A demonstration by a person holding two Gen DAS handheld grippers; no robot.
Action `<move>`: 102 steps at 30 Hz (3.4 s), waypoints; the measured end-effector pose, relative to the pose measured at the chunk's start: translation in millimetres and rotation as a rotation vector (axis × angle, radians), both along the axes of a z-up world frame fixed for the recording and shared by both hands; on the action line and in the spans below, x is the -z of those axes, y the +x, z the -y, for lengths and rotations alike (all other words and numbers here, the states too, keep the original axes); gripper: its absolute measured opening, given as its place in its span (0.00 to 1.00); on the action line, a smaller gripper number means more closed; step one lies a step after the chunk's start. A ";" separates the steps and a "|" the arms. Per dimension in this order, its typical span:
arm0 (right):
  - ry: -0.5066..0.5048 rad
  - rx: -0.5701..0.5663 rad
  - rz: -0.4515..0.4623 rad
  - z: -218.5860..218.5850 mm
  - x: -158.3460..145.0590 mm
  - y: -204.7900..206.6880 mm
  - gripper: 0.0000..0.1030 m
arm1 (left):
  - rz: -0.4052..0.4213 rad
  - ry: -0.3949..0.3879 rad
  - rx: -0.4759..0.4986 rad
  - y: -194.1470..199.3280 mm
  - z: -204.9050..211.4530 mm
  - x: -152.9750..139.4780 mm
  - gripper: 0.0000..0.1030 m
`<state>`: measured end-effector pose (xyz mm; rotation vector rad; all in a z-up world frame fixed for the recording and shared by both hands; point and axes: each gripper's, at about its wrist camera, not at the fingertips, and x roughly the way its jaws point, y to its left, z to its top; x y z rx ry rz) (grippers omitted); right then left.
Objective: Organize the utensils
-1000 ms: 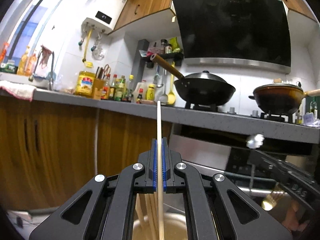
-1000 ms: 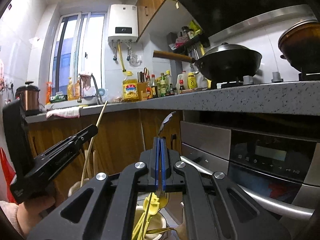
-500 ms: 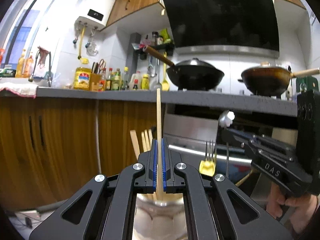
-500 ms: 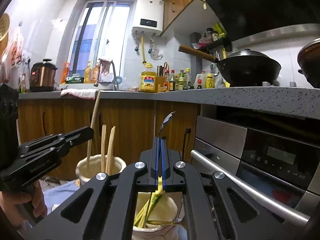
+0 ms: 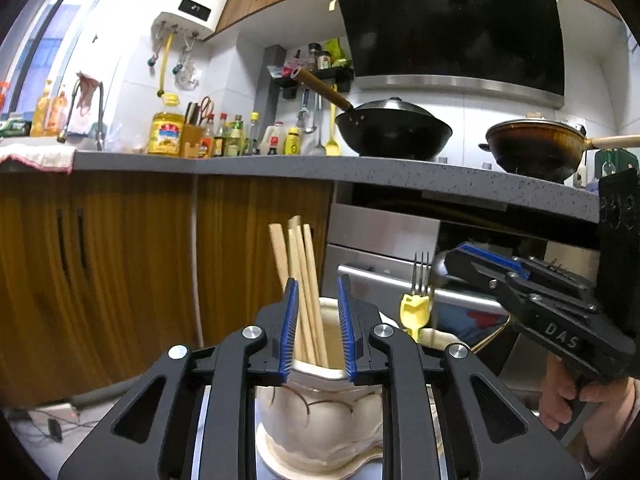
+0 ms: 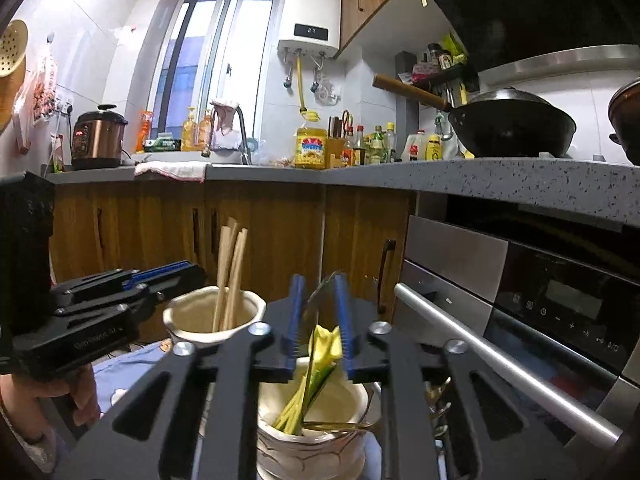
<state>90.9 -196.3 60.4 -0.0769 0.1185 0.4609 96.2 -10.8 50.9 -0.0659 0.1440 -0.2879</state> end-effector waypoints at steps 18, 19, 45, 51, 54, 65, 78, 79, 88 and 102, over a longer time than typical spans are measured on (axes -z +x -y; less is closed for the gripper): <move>0.008 -0.053 0.032 5.5 -8.9 -81.0 0.27 | -0.072 0.047 -0.050 -48.3 -5.3 21.3 0.29; 0.007 -0.054 0.029 6.5 -7.0 -85.5 0.27 | -0.076 0.046 -0.052 -50.8 -6.1 23.1 0.29; -0.036 0.156 -0.214 13.2 68.5 -73.2 0.75 | -0.143 0.106 -0.083 -72.7 -14.5 46.8 0.81; -0.024 0.167 -0.210 13.6 69.7 -75.0 0.88 | -0.122 0.135 -0.080 -77.3 -13.9 46.2 0.90; -0.016 0.180 -0.215 15.1 69.8 -73.8 0.93 | -0.122 0.135 -0.079 -77.4 -13.8 46.4 0.93; -0.024 0.198 -0.222 14.5 70.3 -71.3 0.95 | -0.134 0.141 -0.079 -76.6 -11.4 47.4 0.95; -0.024 0.199 -0.218 14.3 69.9 -71.5 0.95 | -0.135 0.142 -0.080 -75.7 -11.3 47.6 0.95; -0.024 0.199 -0.218 14.1 69.9 -71.6 0.95 | -0.135 0.142 -0.079 -75.6 -11.4 47.5 0.95; -0.024 0.199 -0.218 14.1 69.9 -71.4 0.95 | -0.135 0.142 -0.079 -76.0 -12.3 47.3 0.95; -0.026 0.199 -0.218 13.5 70.2 -71.2 0.95 | -0.138 0.142 -0.090 -75.6 -13.6 49.1 0.95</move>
